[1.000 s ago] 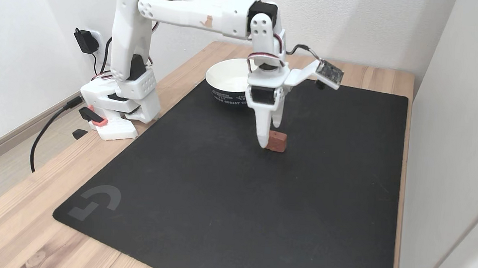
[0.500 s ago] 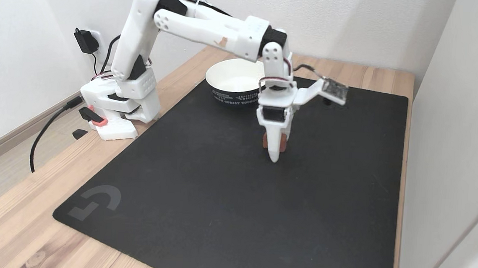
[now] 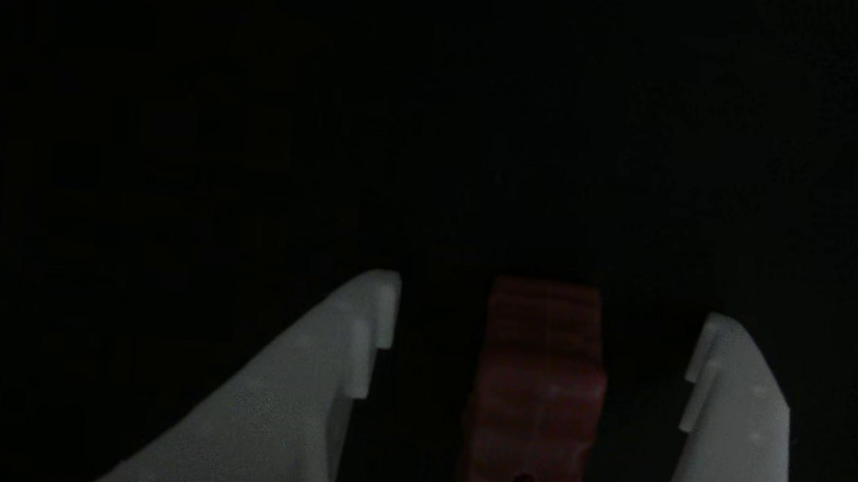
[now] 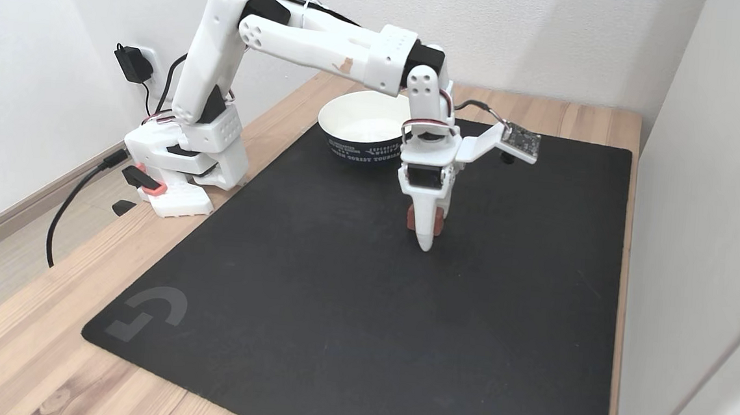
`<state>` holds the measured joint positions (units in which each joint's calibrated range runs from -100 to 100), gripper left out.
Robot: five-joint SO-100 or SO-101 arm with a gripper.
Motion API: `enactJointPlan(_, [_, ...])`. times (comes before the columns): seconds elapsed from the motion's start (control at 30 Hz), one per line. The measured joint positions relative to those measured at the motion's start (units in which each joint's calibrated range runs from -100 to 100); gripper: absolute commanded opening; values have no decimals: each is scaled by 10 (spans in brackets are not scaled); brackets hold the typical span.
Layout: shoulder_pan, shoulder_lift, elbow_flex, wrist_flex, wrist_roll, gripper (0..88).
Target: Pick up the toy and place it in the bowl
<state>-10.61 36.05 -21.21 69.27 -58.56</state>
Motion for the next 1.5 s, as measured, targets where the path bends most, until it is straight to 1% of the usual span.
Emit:
enactJointPlan(0.17, [0, 6, -10, 19, -1, 274])
enactJointPlan(0.7, [1, 6, -11, 30, -1, 272])
enactJointPlan(0.73, [1, 6, -11, 39, -1, 262])
enactJointPlan(0.77, [1, 6, -11, 44, -1, 223])
enactJointPlan(0.93, [0, 5, -11, 48, -1, 107])
enactJointPlan(1.1, [7, 2, -10, 55, 0, 36])
enactJointPlan(1.17, [7, 2, -10, 55, 0, 25])
enactJointPlan(1.5, [7, -7, -10, 55, 0, 25])
